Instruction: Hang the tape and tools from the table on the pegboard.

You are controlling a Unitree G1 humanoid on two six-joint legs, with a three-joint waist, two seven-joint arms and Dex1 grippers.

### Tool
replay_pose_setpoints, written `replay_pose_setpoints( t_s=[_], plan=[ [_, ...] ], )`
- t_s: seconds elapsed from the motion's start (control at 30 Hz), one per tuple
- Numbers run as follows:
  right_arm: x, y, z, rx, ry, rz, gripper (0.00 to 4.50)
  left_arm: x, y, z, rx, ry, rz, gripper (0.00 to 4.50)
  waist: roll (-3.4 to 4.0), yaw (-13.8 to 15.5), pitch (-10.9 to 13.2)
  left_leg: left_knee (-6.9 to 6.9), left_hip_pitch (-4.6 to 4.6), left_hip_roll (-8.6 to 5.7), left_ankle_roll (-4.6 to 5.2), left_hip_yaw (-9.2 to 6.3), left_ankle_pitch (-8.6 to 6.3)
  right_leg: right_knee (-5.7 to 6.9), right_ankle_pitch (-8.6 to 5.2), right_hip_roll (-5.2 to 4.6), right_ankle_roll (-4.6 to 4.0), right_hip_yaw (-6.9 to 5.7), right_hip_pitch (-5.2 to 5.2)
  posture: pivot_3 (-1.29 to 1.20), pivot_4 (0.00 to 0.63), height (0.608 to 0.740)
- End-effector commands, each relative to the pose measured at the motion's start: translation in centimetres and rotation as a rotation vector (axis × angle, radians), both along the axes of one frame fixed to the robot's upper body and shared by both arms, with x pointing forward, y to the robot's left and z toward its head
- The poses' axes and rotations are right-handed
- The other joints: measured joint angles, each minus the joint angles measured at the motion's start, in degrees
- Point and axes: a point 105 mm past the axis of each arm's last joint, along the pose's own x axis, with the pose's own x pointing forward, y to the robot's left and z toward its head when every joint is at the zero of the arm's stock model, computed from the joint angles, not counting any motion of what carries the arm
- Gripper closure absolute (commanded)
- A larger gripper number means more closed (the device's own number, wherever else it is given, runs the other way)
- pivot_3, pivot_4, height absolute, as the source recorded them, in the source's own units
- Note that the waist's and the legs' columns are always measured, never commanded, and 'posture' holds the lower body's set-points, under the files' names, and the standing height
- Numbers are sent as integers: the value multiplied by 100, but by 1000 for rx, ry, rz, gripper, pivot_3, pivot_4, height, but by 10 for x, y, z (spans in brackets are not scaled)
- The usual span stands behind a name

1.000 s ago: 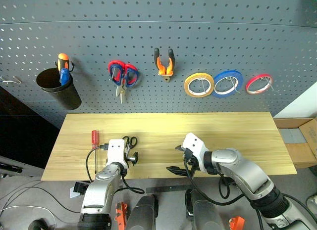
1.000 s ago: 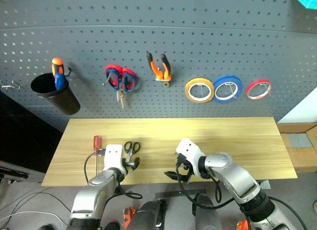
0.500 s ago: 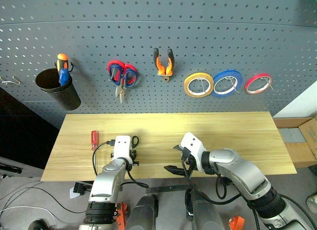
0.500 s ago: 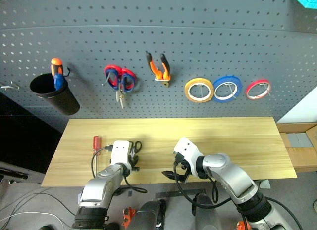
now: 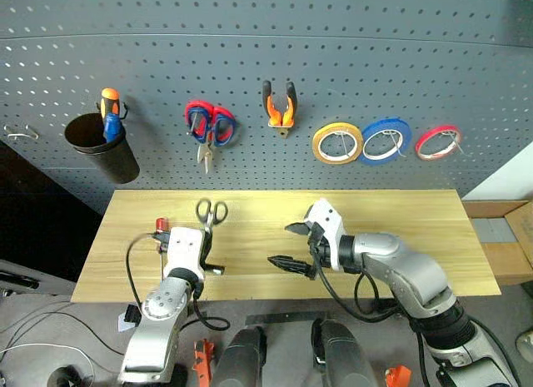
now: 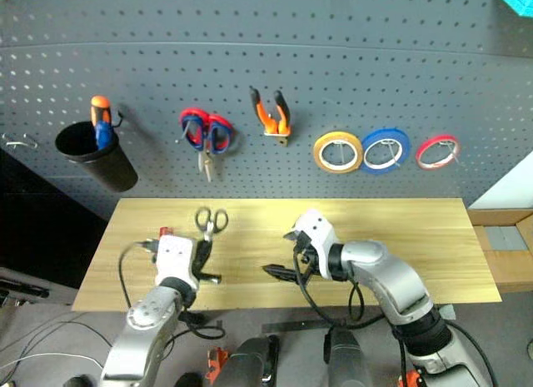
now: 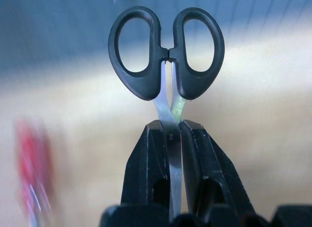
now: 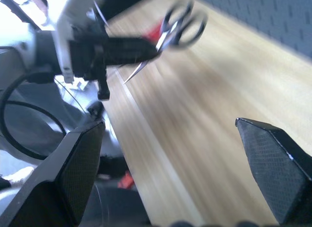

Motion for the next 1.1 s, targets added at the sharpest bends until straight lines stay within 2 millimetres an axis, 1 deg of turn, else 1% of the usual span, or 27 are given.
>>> replay_pose_setpoints(
  t_s=[0.03,0.1,0.13,0.27,0.37,0.43,0.47,0.53,0.57,0.67,0.8,0.93,1.03,1.1],
  plan=[
    [-20,9,42,162,-50,143,0,-14,-2,36,-21,-173,-28,4417,0,13,0,0,0,1,3,3,-3,-1,0,1,0,1,-1,-23,232,740],
    [-22,11,54,192,-65,167,0,-19,2,49,1,-225,-6,4417,0,25,0,1,0,5,7,6,-7,-2,0,5,0,1,-1,-18,226,740],
    [-21,11,56,195,-71,171,0,-22,3,56,24,-256,4,4417,0,28,0,1,0,7,7,9,-7,0,0,6,0,0,-1,-14,223,740],
    [-18,13,56,184,-82,186,0,-27,1,74,126,-352,1,4417,0,74,-2,2,2,15,7,22,-6,0,0,11,1,-1,0,5,216,740],
    [-17,15,55,181,-85,200,0,-23,1,83,139,-401,20,4417,-6,97,-7,3,2,15,9,30,-7,1,1,14,0,-1,-1,15,205,740],
    [-19,17,57,193,-101,220,0,-18,-1,88,152,-431,12,4417,-7,101,-8,3,3,16,8,30,-7,3,1,17,-1,-3,-2,16,204,740],
    [-18,18,63,218,-124,218,0,-15,-1,90,147,-438,13,4417,-8,103,-9,4,2,16,8,31,-7,4,1,17,-1,-3,-3,18,198,740],
    [-11,21,82,306,-158,182,0,-8,-7,96,149,-464,-12,4417,-9,97,-14,4,5,18,8,35,-7,6,2,19,-1,-4,-3,14,193,740],
    [-9,22,88,327,-166,175,0,-4,-7,98,132,-467,-8,4417,-9,93,-14,4,7,21,8,41,-7,9,2,22,0,-2,-4,12,193,740],
    [-9,23,91,322,-184,182,0,5,-8,99,103,-465,-2,4417,-15,92,-49,5,8,25,7,48,-7,11,8,29,-2,-1,-7,1,186,740],
    [-11,24,91,314,-197,185,0,14,-8,92,89,-441,1,4417,-14,87,-73,5,7,26,3,51,-10,9,12,29,0,0,-9,-11,185,740],
    [-11,24,91,305,-205,180,0,23,-6,91,67,-431,19,4417,-15,84,-77,5,9,31,4,53,-11,11,15,32,-5,1,-10,-17,186,740],
    [-12,25,92,308,-208,179,0,41,-9,82,71,-380,14,4417,-16,83,-85,9,9,30,5,55,-11,10,18,33,-2,1,-8,-20,189,740],
    [-13,25,92,307,-211,177,0,51,-12,82,57,-373,3,4417,-17,81,-94,12,10,30,5,56,-11,11,21,35,1,2,-7,-26,188,740]
  ],
)
